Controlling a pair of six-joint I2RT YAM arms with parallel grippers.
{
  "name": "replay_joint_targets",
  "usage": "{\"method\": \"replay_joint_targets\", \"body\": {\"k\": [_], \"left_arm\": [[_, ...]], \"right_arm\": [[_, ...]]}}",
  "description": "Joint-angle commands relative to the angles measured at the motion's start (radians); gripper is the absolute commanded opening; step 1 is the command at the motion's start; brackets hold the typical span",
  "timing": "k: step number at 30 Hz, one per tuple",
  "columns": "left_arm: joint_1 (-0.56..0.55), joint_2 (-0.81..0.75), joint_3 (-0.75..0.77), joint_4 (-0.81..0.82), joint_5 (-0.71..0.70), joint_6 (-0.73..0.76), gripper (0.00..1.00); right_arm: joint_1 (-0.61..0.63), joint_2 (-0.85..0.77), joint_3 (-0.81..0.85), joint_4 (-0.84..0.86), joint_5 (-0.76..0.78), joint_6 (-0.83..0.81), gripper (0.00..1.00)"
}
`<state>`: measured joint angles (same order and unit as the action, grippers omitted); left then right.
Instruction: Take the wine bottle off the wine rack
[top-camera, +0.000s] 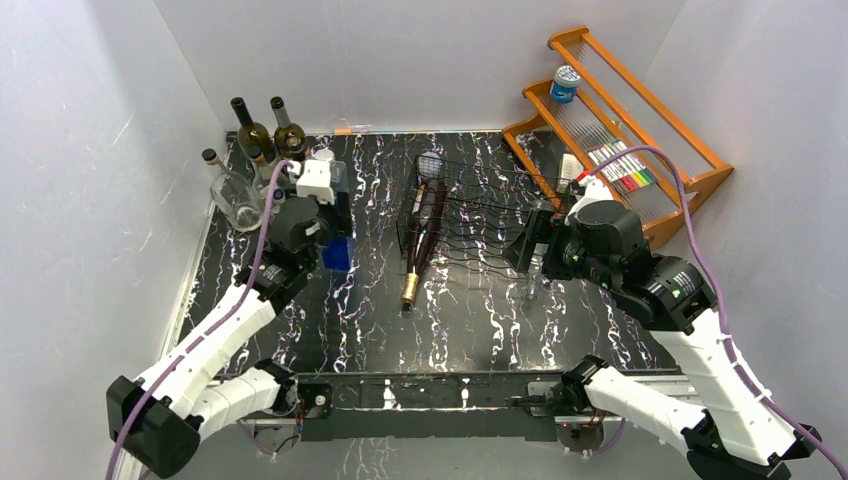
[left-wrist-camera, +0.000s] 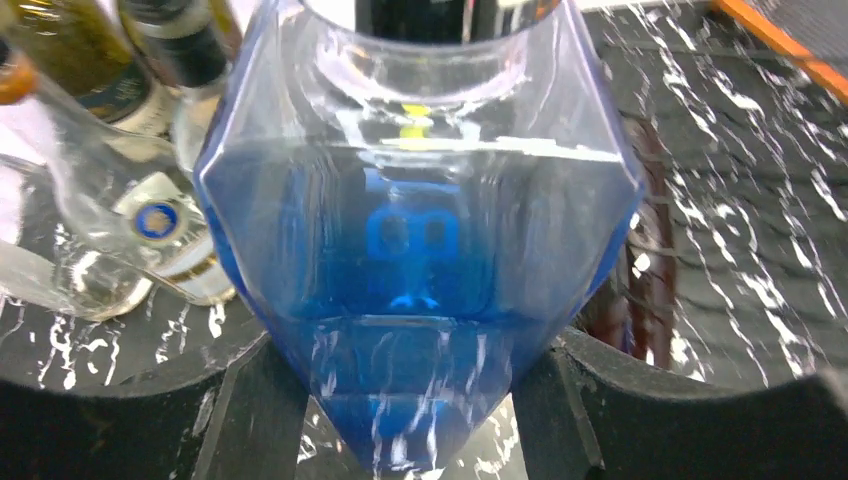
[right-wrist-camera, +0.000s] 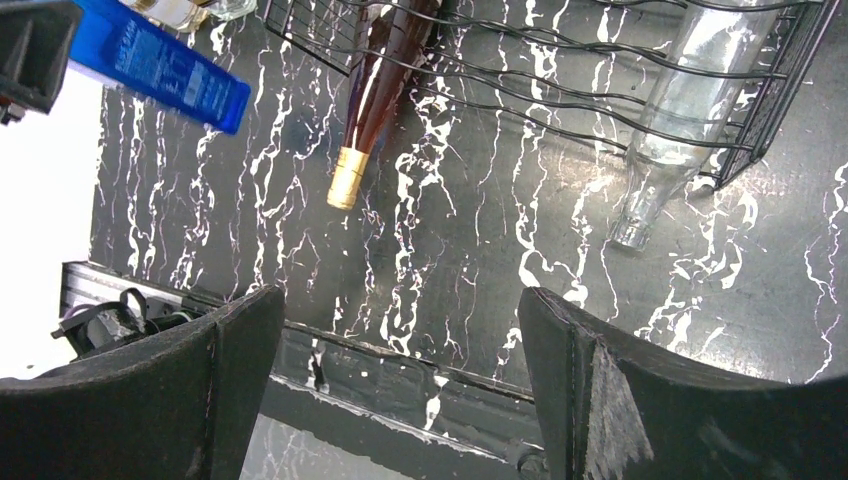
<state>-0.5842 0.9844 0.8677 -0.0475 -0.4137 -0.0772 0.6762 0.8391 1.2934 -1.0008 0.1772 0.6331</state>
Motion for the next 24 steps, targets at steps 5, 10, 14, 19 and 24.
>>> {"method": "replay_joint_targets", "body": {"k": [5, 10, 14, 19, 24], "left_arm": [[0.313, -0.032, -0.086, 0.5, 0.026, -0.016, 0.0], [0.384, -0.021, -0.157, 0.584, -0.002, 0.029, 0.0], [0.477, -0.025, -0.264, 0.765, 0.057, -0.009, 0.0], [0.533, 0.017, -0.31, 0.893, 0.082, -0.035, 0.0], [0.548, 0.063, -0.339, 0.995, 0.111, 0.026, 0.0]], "right_arm": [[0.003, -0.005, -0.007, 0.071, -0.006, -0.019, 0.98], [0.002, -0.008, -0.023, 0.082, -0.01, -0.022, 0.98], [0.002, -0.001, -0.033, 0.091, -0.014, -0.024, 0.98], [0.003, 0.01, -0.047, 0.104, -0.033, -0.02, 0.98], [0.003, 0.013, -0.062, 0.114, -0.035, -0.018, 0.98]]}}
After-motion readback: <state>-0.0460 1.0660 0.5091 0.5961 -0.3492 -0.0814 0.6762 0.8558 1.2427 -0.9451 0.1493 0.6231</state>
